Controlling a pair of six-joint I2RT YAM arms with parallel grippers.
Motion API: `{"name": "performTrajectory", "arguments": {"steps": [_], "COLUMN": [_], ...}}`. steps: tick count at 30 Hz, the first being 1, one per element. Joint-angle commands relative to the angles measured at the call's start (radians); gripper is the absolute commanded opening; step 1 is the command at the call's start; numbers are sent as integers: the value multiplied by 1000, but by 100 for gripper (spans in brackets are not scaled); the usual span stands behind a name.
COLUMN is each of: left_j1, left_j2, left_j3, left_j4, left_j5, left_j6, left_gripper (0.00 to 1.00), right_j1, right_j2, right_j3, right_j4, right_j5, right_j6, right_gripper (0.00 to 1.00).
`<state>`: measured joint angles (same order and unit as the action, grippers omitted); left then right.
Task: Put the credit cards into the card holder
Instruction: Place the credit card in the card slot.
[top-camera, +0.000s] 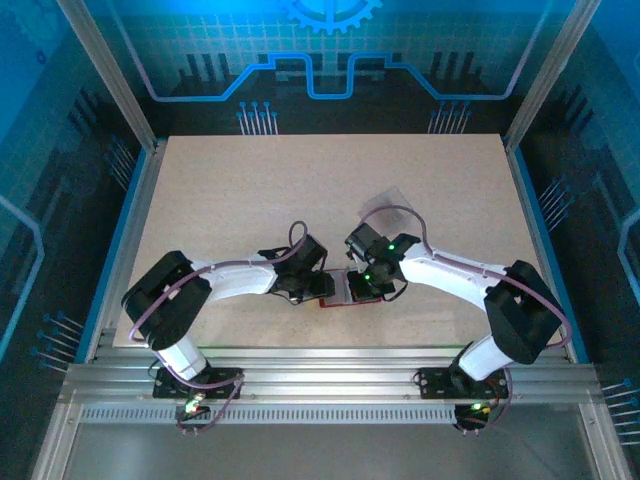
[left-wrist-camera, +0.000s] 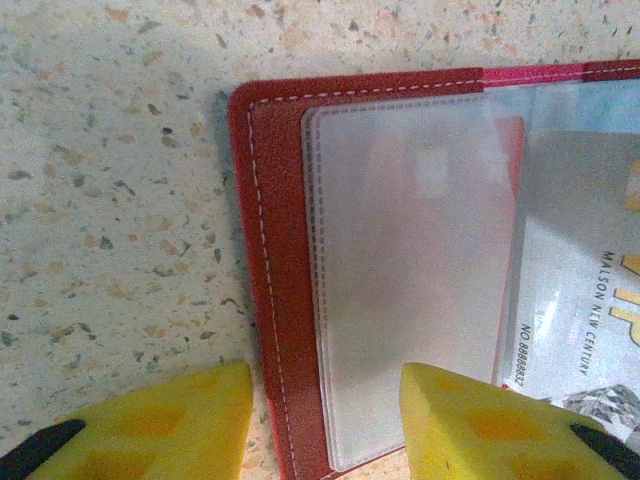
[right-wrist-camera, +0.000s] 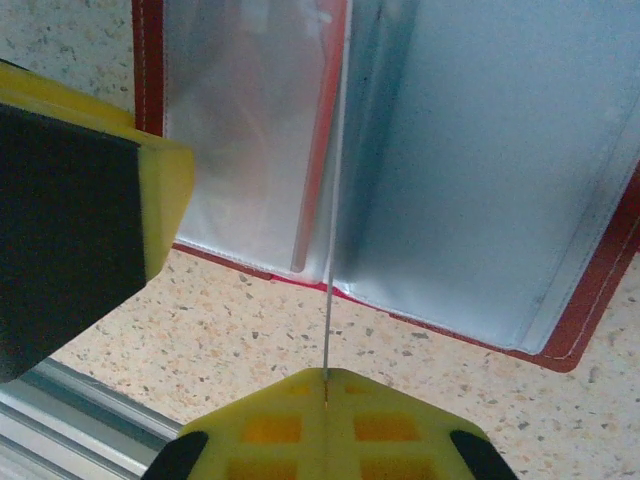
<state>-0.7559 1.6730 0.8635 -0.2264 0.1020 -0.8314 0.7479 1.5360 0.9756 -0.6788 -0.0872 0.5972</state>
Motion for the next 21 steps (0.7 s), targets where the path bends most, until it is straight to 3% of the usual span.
{"name": "performTrajectory", "arguments": {"steps": [1,10,21], "left_j1": [-7,-8,-7], "left_j2": [22,30,33], "left_j3": [17,12,-8], "left_j4": [16,28,44], "left_j5": [1,7,13], "left_j6": [14,12,5], "left_gripper": [45,45,44], "right_j1": [13,13,-3], "right_j2": [18,31,64], "right_j3": [-1,13,58], "right_j4": [-1,12,-11], "right_j5": [-27,-45,-19], "right_j6": [12,4,-16], "right_gripper": [11,26,29]}}
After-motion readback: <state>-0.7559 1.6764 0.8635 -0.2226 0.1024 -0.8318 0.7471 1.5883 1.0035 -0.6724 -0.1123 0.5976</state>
